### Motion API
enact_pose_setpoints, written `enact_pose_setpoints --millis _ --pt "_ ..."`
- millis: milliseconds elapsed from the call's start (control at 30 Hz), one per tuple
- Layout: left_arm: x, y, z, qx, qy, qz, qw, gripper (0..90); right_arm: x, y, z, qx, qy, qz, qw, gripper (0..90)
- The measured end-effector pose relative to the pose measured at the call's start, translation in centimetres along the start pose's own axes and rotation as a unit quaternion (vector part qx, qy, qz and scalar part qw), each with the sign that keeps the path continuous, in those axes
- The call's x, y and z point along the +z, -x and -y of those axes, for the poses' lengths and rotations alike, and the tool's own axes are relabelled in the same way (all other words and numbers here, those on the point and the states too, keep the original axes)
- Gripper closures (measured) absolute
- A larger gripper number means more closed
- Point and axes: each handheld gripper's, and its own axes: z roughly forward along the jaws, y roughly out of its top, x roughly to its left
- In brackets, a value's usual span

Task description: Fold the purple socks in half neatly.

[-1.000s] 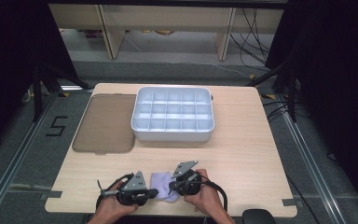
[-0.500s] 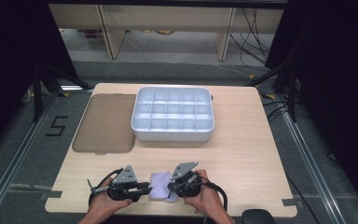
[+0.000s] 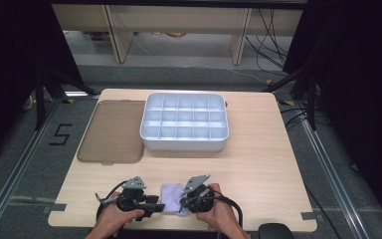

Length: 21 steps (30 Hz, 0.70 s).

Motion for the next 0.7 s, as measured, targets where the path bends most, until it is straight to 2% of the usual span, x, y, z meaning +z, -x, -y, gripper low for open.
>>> enact_pose_setpoints --millis 67,100,167,233,300,333,367,400,433,467,567,600,633,667,700 --pt "0.28 0.05 0.02 -0.004 -0.001 0.006 1.0 55.1 0.06 -0.02 -0.01 0.0 0.002 -0.001 1.0 88.1" --pt "0.37 0.06 -0.07 0.004 -0.005 0.009 0.9999 56.4 0.02 -0.09 -0.01 0.005 -0.003 0.002 1.0 88.1" --pt "0.56 0.18 -0.19 0.002 -0.007 0.004 1.0 58.4 -0.05 -0.16 0.02 0.015 -0.009 0.004 0.9998 88.1" --pt "0.59 0.12 -0.25 0.018 -0.007 -0.004 0.9998 67.3 0.01 -0.1 0.03 0.013 -0.007 0.007 0.9999 88.1" --pt "0.71 0.29 -0.23 0.018 -0.005 -0.007 0.9998 69.1 -0.04 -0.12 0.02 0.012 -0.009 0.006 0.9999 88.1" --pt "0.74 0.36 -0.24 0.021 -0.004 -0.009 0.9997 73.0 -0.04 -0.12 0.03 0.012 -0.009 0.005 0.9999 88.1" --pt "0.77 0.51 -0.26 0.025 0.0 -0.011 0.9996 75.2 -0.04 -0.08 0.03 0.011 -0.008 0.005 0.9999 88.1" --pt "0.64 0.5 -0.37 0.041 -0.002 -0.018 0.999 79.8 -0.03 -0.09 0.01 0.011 -0.007 0.005 0.9999 88.1" --pt "0.64 0.5 -0.37 0.041 -0.002 -0.018 0.999 81.5 -0.03 -0.09 0.01 0.011 -0.007 0.005 0.9999 88.1" --pt "0.49 0.76 -0.54 0.05 0.005 -0.02 0.9986 82.5 0.02 -0.05 0.0 0.005 0.001 0.003 1.0 87.8" --pt "0.39 0.82 -0.61 0.053 0.007 -0.023 0.9983 82.8 -0.1 -0.12 -0.09 0.003 0.01 0.007 0.9999 87.6" --pt "0.36 0.82 -0.61 0.051 0.008 -0.024 0.9983 82.8 -0.53 -0.11 -0.38 -0.003 0.037 0.006 0.9993 87.7" --pt "0.25 0.77 -0.66 0.053 0.007 -0.019 0.9984 82.8 -0.74 -0.27 -0.49 0.007 0.04 0.005 0.9992 87.7" --pt "0.15 0.78 -0.74 0.045 0.011 -0.024 0.9987 82.8 -0.88 -0.24 -0.62 -0.005 0.057 -0.001 0.9983 88.2" --pt "0.15 0.78 -0.74 0.045 0.011 -0.024 0.9987 82.9 -0.88 -0.24 -0.62 -0.005 0.057 -0.001 0.9983 88.2"
